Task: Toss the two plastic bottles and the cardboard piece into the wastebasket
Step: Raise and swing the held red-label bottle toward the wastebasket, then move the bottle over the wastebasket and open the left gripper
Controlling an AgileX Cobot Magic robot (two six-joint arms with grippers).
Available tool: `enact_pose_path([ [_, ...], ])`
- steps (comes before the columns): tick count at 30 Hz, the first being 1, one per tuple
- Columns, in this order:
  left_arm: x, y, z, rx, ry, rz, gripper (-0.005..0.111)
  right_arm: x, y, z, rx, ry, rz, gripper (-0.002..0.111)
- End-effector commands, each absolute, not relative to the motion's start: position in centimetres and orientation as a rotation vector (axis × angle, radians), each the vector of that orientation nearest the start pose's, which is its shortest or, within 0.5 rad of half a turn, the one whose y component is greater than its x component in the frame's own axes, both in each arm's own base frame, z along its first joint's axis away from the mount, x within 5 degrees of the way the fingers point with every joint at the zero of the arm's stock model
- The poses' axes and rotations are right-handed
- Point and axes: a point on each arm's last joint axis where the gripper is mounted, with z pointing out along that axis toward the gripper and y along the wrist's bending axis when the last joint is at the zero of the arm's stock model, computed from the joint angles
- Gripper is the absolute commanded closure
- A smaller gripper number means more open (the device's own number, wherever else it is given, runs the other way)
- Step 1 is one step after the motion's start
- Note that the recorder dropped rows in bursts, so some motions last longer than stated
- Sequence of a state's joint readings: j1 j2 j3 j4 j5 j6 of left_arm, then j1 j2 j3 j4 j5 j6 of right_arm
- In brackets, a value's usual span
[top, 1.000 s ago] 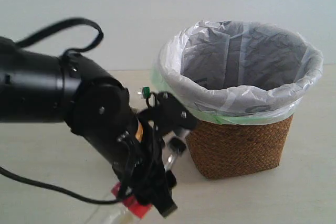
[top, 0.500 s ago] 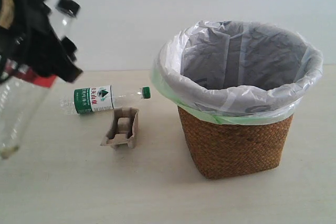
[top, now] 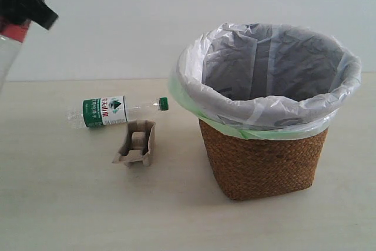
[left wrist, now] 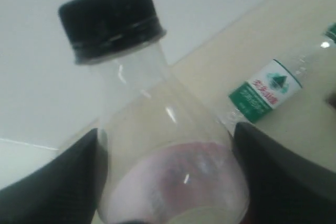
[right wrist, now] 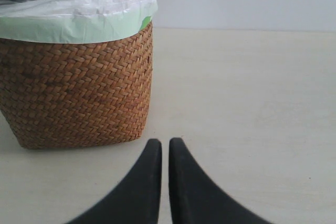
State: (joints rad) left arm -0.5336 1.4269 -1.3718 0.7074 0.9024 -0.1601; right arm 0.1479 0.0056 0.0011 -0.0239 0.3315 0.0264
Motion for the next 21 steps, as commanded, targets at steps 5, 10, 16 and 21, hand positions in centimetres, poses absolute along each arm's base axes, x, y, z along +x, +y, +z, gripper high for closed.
enact_pose_path([
  [5,29.7,-19.7,39.7,0.781,1.812,-0.321,0.103,5.4,0.7,18.4,-0.134,1.801,0.092,0.106],
  [10,27.5,-24.7,47.4,0.799,1.437,-0.729,0.07,5.4,0.7,18.4,-0.134,1.801,0.092,0.106],
  [16,29.5,-26.8,47.3,0.758,1.449,-0.777,-0.001,5.4,0.7,18.4,-0.134,1.801,0.092,0.106],
  [21,32.1,-26.4,43.7,0.77,1.66,-0.675,-0.001,5.4,0.7,18.4,-0.134,1.801,0.092,0.106],
])
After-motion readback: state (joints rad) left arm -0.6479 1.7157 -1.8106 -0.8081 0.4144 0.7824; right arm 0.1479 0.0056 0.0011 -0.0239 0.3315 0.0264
